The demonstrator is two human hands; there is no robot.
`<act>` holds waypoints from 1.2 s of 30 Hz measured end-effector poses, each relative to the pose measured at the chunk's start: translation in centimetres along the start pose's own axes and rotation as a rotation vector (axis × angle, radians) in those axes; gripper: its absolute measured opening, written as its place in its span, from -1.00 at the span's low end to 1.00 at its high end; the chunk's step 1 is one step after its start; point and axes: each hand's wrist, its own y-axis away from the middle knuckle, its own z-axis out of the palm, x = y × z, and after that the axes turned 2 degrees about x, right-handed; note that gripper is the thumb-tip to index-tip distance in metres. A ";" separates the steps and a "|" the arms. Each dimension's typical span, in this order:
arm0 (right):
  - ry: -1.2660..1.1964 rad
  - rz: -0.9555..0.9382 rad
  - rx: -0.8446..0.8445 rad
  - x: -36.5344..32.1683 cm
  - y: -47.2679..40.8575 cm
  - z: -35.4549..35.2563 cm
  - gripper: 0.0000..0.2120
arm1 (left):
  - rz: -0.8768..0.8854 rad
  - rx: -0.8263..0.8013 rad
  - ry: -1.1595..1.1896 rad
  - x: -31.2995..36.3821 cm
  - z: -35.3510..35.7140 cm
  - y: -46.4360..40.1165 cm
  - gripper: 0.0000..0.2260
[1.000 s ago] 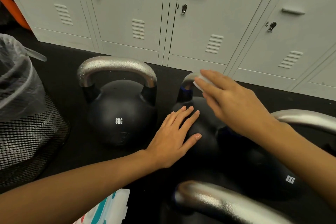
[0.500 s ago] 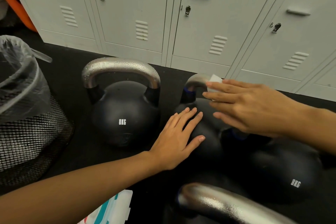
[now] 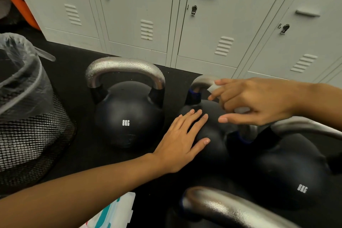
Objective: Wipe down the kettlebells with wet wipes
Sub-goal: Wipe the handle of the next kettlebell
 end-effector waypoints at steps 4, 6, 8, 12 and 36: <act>-0.156 0.098 0.002 0.4 -1.6 -0.3 -0.58 | 0.003 0.010 -0.003 0.0 0.3 0.1 -0.46; -0.244 0.206 -0.026 0.7 -3.5 -0.6 -0.63 | 0.001 0.010 0.003 -0.1 0.3 0.1 -0.46; -0.352 0.364 -0.047 1.2 -5.2 -0.8 -0.55 | 0.004 0.013 0.009 -0.1 0.2 0.1 -0.46; -0.541 0.565 0.013 1.7 -5.8 -0.5 -0.72 | 0.004 0.005 0.008 -0.1 0.3 0.1 -0.46; -0.457 0.967 0.726 -10.2 2.8 3.5 -0.61 | 0.015 0.024 -0.033 -0.3 0.6 0.0 -0.45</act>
